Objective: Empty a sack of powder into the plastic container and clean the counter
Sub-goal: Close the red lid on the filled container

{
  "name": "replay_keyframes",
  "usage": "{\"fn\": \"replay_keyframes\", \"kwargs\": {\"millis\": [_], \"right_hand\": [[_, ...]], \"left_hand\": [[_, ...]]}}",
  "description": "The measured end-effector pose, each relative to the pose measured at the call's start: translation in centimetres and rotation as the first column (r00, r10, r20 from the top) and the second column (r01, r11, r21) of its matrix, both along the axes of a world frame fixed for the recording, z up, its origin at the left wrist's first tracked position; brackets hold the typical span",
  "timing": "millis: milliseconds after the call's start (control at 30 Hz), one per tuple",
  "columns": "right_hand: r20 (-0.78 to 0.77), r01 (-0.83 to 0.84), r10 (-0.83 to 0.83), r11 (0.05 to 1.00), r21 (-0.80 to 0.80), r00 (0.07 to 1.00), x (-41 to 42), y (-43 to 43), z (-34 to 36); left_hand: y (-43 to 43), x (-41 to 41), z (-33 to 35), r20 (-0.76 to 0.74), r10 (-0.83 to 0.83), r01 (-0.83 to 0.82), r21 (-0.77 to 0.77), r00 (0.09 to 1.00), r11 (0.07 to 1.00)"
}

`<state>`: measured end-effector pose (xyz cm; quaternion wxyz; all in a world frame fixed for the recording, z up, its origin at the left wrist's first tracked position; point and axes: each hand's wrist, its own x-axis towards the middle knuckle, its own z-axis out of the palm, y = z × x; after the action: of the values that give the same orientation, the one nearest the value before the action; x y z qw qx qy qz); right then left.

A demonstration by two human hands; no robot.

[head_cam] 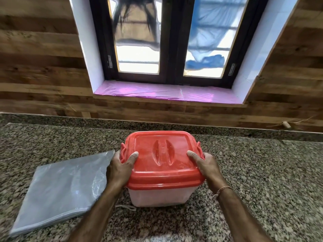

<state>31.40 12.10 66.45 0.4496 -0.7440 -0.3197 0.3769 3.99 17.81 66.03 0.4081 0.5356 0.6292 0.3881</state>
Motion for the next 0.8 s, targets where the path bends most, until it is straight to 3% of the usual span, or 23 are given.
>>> {"fn": "replay_keyframes", "kwargs": {"millis": [167,567,800], "right_hand": [[-0.097,0.017,-0.010,0.997,0.076,0.995,1.9,1.5,-0.2],[0.040,0.046,-0.049,0.997,0.065,0.998,12.5,16.9,2.4],[0.075,0.061,-0.064,0.997,0.043,0.995,14.2,22.6,-0.8]], "left_hand": [[2.5,1.4,1.0,0.054,0.066,-0.065,-0.014,0.996,0.998],[17.7,11.8,3.7,0.043,-0.003,0.003,-0.014,0.999,1.000],[23.2,13.5,0.7,0.025,0.005,-0.004,-0.045,1.000,0.999]]}}
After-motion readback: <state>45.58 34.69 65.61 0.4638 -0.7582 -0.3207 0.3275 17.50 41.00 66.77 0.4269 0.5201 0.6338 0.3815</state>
